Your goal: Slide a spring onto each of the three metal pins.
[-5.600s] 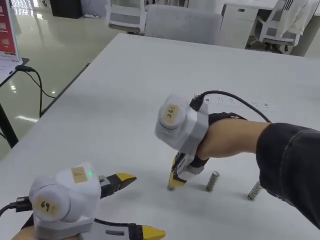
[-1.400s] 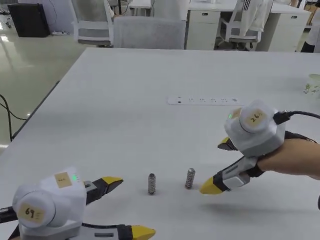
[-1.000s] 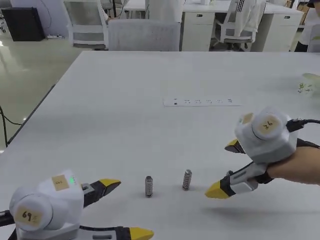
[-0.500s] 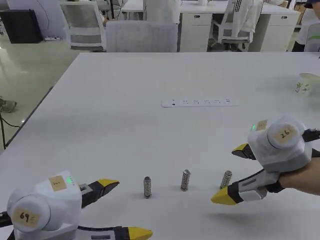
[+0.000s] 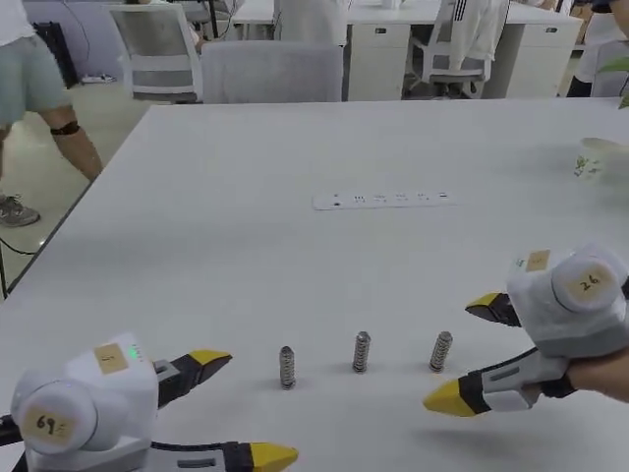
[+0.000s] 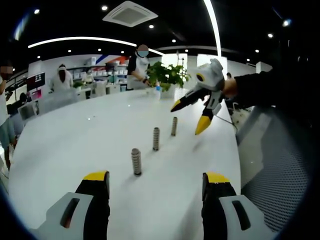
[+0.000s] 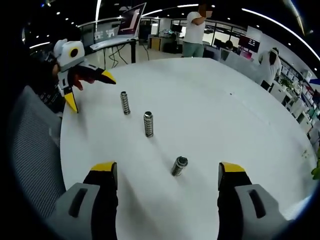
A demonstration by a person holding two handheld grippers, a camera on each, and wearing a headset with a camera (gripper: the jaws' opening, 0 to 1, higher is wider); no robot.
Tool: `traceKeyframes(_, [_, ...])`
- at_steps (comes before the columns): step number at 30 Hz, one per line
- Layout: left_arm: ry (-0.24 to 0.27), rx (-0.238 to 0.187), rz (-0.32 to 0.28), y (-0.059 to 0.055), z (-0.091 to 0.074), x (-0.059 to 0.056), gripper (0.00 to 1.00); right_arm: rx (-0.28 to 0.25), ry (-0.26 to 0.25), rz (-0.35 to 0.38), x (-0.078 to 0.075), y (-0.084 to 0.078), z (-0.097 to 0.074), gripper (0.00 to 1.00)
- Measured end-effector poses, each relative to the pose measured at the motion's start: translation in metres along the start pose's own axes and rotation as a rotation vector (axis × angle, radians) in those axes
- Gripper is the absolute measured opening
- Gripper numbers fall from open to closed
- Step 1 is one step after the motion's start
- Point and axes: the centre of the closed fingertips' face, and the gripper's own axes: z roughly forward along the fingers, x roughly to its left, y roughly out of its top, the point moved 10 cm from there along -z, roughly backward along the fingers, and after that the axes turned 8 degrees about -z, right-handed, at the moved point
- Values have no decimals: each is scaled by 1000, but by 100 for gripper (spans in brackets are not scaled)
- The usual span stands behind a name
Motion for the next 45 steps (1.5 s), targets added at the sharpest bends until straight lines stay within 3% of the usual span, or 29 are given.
traceKeyframes(23, [1, -3, -7, 0, -3, -6, 71, -66, -36, 31, 11, -12, -15, 82])
traceKeyframes(39, [6, -16, -18, -1, -7, -12, 71, -186, -30, 22, 19, -23, -23, 82])
traceKeyframes(45, [14, -16, -26, -5, -7, -11, 71, -194, -24, 32, 20, -32, -20, 83])
